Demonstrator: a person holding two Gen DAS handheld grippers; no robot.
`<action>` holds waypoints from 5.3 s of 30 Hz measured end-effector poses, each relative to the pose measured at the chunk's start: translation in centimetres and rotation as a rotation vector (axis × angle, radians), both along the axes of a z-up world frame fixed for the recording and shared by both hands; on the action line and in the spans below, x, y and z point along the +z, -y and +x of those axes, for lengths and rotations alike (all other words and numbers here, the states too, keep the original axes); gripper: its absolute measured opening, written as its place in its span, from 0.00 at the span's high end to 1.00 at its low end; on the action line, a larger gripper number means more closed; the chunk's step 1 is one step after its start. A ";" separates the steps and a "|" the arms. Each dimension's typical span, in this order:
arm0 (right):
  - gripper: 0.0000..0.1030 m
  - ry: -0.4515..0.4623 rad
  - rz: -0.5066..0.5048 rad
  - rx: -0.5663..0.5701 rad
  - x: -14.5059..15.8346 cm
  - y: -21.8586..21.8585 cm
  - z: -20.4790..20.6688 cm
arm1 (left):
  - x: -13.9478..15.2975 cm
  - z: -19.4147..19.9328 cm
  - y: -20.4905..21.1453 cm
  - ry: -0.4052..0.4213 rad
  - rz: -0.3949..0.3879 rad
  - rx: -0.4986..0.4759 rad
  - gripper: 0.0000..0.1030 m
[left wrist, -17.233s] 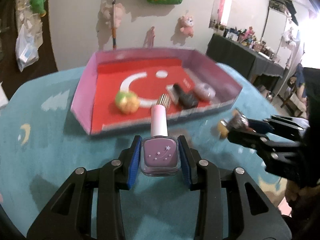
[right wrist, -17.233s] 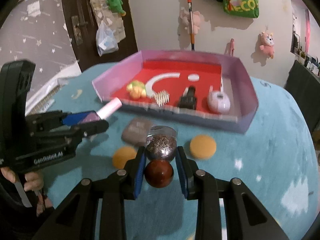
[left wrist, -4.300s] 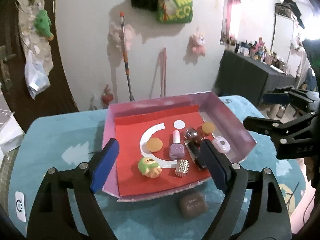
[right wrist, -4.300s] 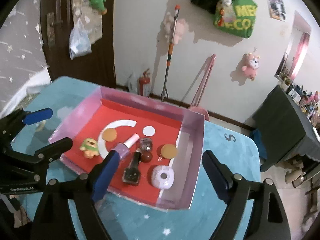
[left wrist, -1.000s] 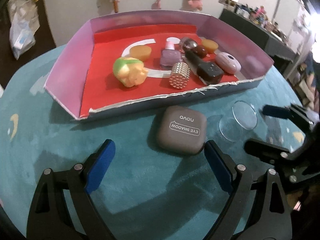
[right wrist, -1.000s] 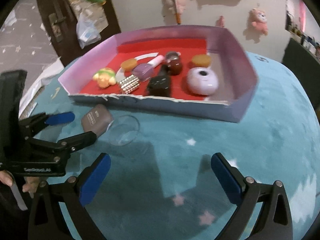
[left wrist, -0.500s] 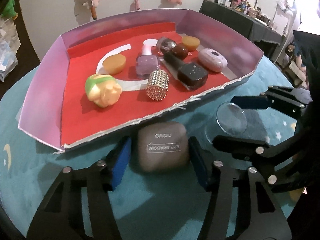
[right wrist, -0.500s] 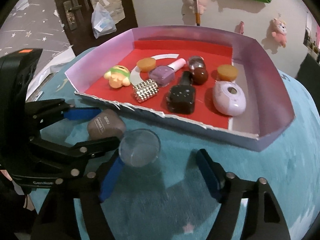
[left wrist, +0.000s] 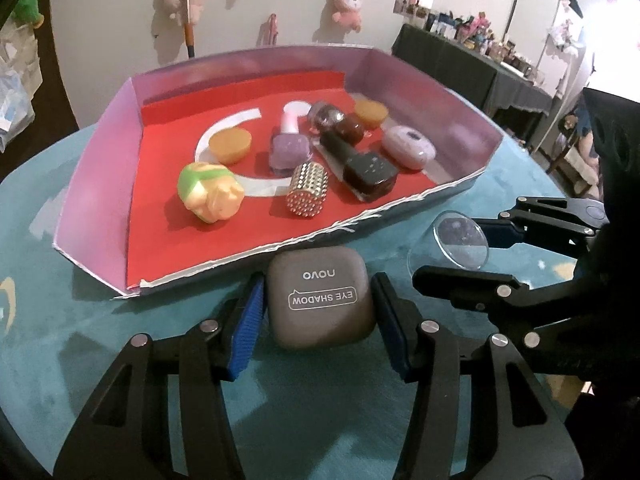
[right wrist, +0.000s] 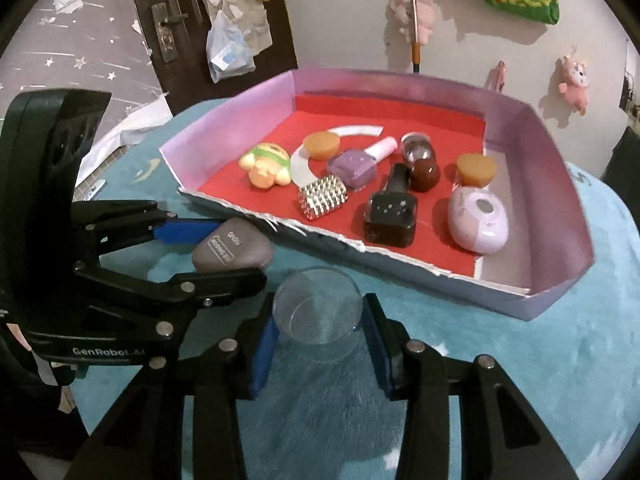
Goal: Organize rigid objects
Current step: 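Grasp the brown eyeshadow case with the left tool while the right tool grasps the clear lid, then carry both into the pink box and open both tools to release them, then lift both open tools out of the box and hold above it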
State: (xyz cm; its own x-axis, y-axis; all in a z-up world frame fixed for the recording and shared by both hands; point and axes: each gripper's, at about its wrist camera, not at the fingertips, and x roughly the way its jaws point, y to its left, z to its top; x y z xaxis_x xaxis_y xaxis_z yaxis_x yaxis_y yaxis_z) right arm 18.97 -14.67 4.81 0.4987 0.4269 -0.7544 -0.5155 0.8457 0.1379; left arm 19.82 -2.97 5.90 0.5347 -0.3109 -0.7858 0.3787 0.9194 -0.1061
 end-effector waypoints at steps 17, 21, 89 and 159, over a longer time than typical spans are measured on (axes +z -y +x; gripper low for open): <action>0.57 0.039 0.046 -0.006 2.8 0.9 -0.8 | 2.8 -0.2 -0.5 0.047 -0.049 0.003 0.51; 0.57 0.101 0.061 -0.025 6.1 1.3 1.2 | 5.2 1.9 -0.6 0.080 -0.060 -0.015 0.51; 0.55 -0.162 -0.221 -0.251 1.2 -0.3 23.6 | 0.6 21.2 -0.7 -0.145 0.001 0.136 0.42; 0.00 0.306 -0.071 -0.357 1.4 1.9 7.3 | 0.9 6.1 -3.1 0.325 0.059 0.376 0.10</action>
State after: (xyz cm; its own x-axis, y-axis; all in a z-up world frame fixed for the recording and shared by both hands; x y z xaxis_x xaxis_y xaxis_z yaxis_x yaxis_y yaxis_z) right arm 26.25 -16.62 6.23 0.8088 0.1411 -0.5710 -0.1986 0.9793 -0.0394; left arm 25.94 0.17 6.85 0.8213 -0.0101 -0.5704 0.0251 0.9995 0.0184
